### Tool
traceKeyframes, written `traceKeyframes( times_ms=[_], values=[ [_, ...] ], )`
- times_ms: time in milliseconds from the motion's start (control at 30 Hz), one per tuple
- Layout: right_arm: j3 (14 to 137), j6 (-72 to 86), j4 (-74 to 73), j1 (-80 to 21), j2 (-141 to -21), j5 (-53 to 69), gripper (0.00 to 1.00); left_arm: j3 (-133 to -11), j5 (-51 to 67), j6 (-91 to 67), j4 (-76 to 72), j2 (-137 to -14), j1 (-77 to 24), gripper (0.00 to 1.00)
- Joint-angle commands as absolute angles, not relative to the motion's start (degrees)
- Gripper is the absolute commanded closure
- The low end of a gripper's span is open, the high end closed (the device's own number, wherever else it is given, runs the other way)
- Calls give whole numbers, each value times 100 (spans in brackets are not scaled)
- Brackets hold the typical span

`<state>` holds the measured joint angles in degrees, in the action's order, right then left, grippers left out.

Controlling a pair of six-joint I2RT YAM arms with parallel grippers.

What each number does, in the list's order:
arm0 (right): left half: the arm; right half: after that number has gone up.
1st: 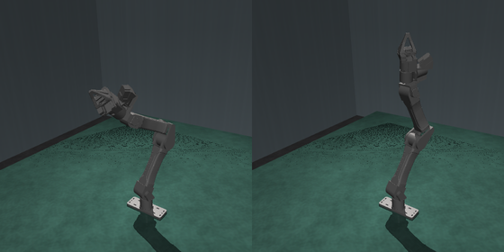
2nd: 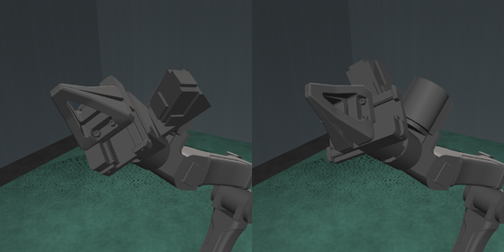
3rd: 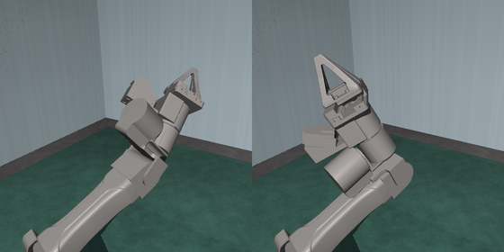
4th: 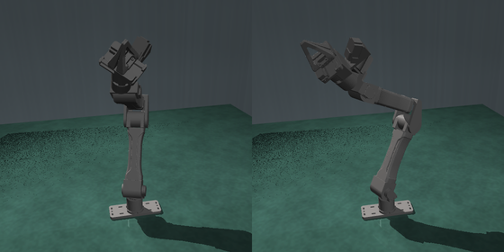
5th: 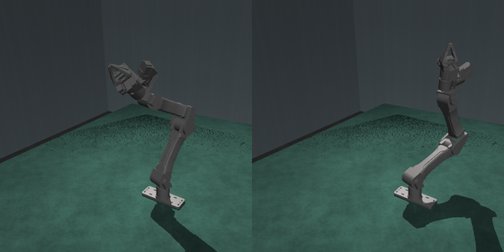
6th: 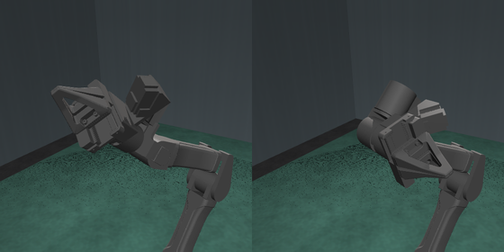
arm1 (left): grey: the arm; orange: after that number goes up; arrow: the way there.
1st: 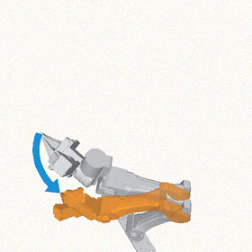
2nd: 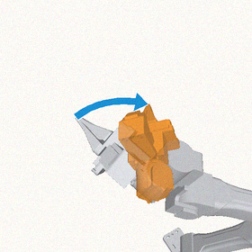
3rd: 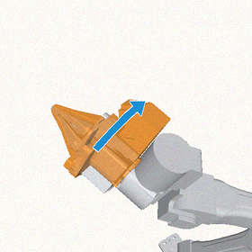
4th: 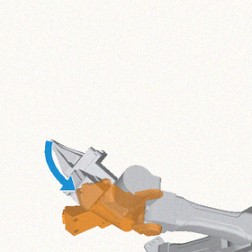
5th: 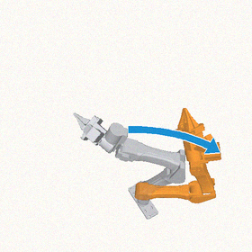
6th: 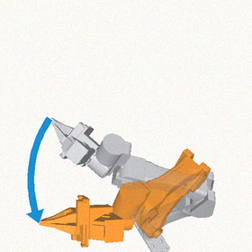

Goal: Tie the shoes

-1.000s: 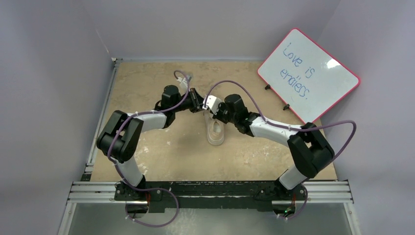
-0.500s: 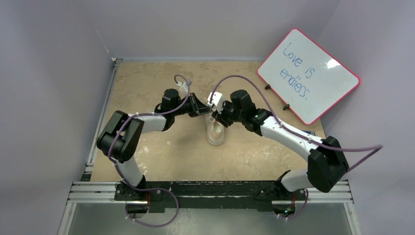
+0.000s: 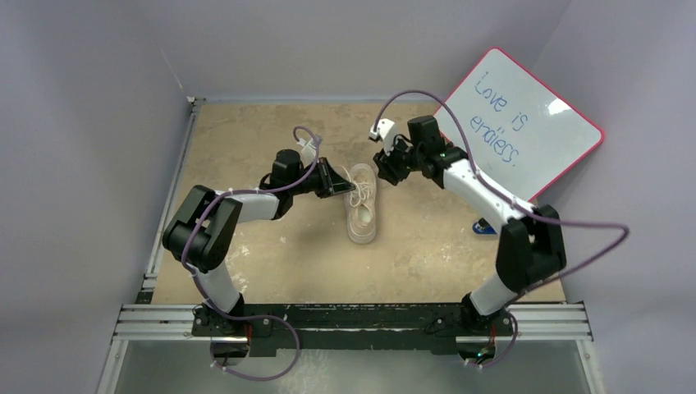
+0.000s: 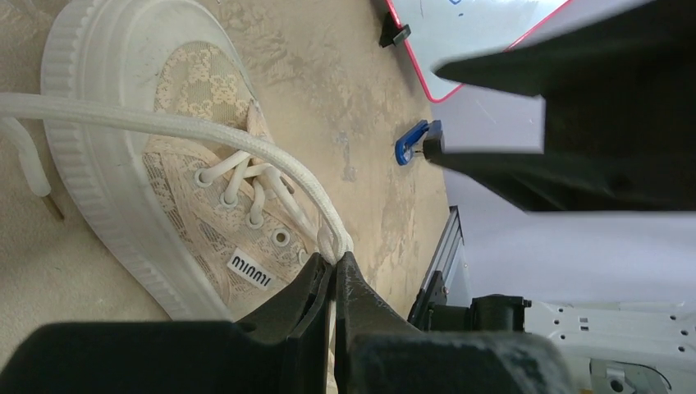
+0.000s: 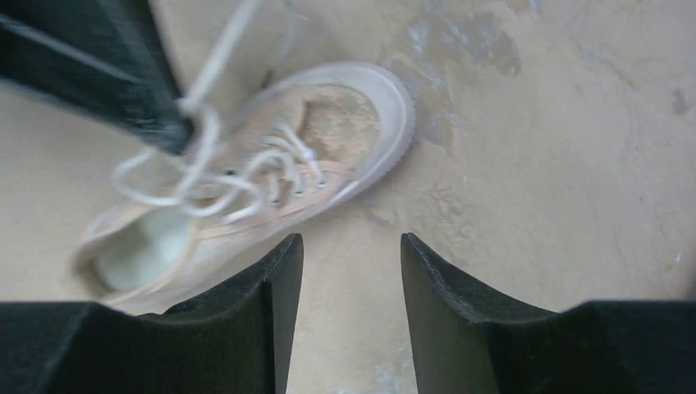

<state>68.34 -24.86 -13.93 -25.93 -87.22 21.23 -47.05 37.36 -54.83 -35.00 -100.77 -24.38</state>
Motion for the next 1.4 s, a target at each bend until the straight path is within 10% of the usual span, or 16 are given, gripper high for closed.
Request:
traceKeyframes(
  times_ms=[0,1367],
  values=[
    [7560,-3209,-1909,-2435,-9624,2484,51,-4774,3901,-5271,-3563,-10030,-2400,100],
    [7591,-3119,-746,-2795,-10808,3446,76,-4895,3995,-5201,-3411,-10059,-2382,100]
  ],
)
